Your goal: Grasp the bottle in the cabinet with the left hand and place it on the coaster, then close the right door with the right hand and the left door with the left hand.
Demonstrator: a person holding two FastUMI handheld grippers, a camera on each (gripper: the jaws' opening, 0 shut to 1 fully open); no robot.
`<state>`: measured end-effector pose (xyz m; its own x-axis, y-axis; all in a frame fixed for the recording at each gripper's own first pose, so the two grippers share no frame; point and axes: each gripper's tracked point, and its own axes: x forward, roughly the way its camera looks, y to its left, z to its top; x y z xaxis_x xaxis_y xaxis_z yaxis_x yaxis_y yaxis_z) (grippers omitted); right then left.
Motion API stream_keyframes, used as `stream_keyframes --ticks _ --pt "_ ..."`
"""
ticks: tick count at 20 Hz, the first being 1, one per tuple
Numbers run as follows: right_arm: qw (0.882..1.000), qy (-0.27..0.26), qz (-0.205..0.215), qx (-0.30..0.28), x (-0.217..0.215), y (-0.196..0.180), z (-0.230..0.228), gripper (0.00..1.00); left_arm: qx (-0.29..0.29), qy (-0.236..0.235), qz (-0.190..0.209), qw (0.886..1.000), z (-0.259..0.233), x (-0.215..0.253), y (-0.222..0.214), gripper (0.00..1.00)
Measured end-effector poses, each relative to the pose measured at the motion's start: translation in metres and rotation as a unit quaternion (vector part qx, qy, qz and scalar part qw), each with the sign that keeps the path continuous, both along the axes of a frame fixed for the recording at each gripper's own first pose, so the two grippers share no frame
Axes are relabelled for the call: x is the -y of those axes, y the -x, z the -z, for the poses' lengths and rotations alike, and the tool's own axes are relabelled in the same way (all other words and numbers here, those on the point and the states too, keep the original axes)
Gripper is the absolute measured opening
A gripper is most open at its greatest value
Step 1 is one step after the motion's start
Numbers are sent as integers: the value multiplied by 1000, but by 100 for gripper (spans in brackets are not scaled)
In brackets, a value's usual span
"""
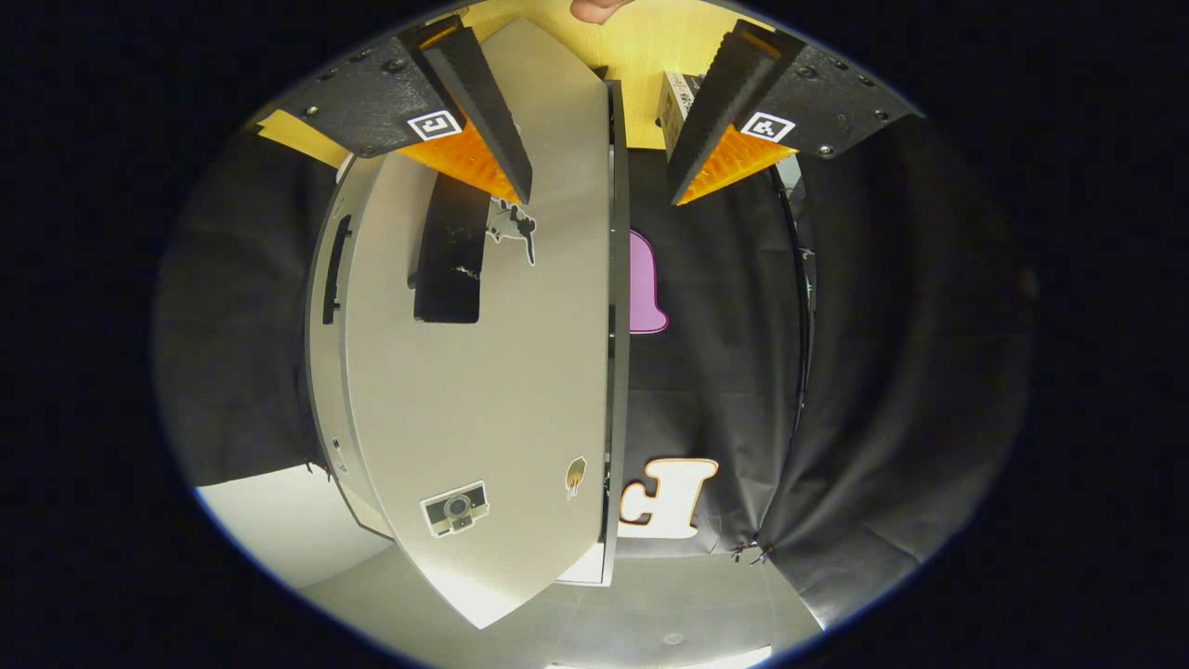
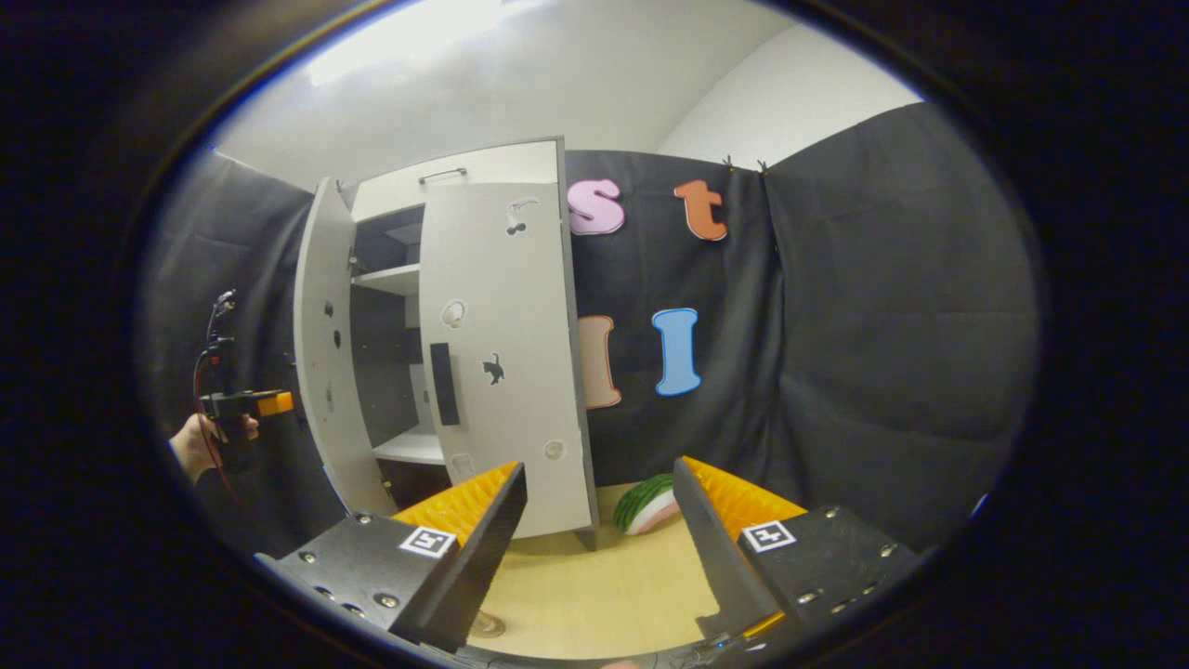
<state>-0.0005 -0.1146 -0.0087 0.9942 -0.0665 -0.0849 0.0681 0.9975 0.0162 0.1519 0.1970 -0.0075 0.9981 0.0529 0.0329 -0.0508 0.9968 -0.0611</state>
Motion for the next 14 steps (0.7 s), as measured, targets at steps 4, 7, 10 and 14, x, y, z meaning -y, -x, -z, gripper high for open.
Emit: stream_keyframes --ticks 4,7,10,14 --pt "1000 8 17 6 12 10 -2 96 -2 27 -5 1000 2 -1 0 93" --pt "1000 10 14 11 11 14 -2 96 -8 25 -10 1000 2 0 -1 93" --pt "1000 12 12 4 10 16 5 94 -7 8 -21 1000 1 1 -3 93" --pt "1000 19 11 1 5 18 11 94 -8 12 -18 1000 2 11 -7 94"
